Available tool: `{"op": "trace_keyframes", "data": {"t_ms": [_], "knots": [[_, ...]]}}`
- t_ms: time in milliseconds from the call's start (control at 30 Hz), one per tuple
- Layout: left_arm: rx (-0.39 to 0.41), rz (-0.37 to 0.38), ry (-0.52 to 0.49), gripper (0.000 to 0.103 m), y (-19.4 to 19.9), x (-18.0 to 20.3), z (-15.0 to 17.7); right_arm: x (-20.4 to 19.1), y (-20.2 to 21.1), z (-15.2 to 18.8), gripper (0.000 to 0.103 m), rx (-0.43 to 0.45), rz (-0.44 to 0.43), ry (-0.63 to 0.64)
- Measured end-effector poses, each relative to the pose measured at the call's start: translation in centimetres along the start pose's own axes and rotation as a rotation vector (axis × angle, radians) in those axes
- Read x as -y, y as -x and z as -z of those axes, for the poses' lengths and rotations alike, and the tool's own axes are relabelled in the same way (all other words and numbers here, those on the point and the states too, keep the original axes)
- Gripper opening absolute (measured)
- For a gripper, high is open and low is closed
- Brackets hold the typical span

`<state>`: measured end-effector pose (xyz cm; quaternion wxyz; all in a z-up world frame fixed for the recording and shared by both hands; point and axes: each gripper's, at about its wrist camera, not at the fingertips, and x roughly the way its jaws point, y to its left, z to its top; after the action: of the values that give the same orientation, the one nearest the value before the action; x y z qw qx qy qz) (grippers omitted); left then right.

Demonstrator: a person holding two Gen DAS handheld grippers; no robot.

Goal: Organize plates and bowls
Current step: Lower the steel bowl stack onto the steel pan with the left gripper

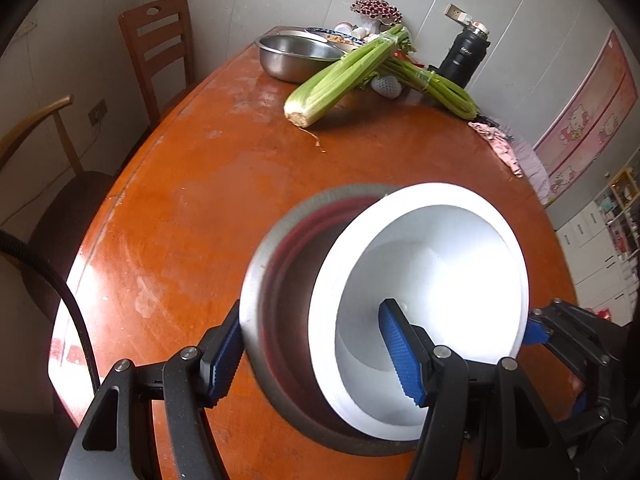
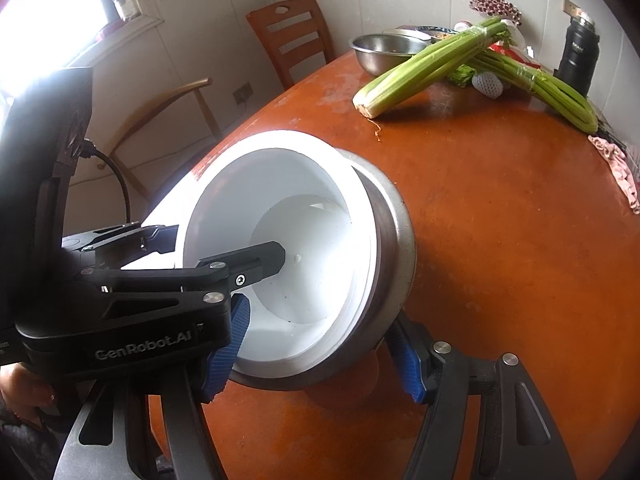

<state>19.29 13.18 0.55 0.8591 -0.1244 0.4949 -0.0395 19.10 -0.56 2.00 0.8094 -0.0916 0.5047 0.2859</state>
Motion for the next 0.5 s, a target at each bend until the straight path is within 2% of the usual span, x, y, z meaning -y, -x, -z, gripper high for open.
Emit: {"op": "trace_keyframes", "data": {"t_ms": [500], "knots": [[0.003,-0.002,0.004,0.065,-0.20,-0.45,0.23,-0.47,0.10,0.27,0.069,0.015,0.051,0.035]]}}
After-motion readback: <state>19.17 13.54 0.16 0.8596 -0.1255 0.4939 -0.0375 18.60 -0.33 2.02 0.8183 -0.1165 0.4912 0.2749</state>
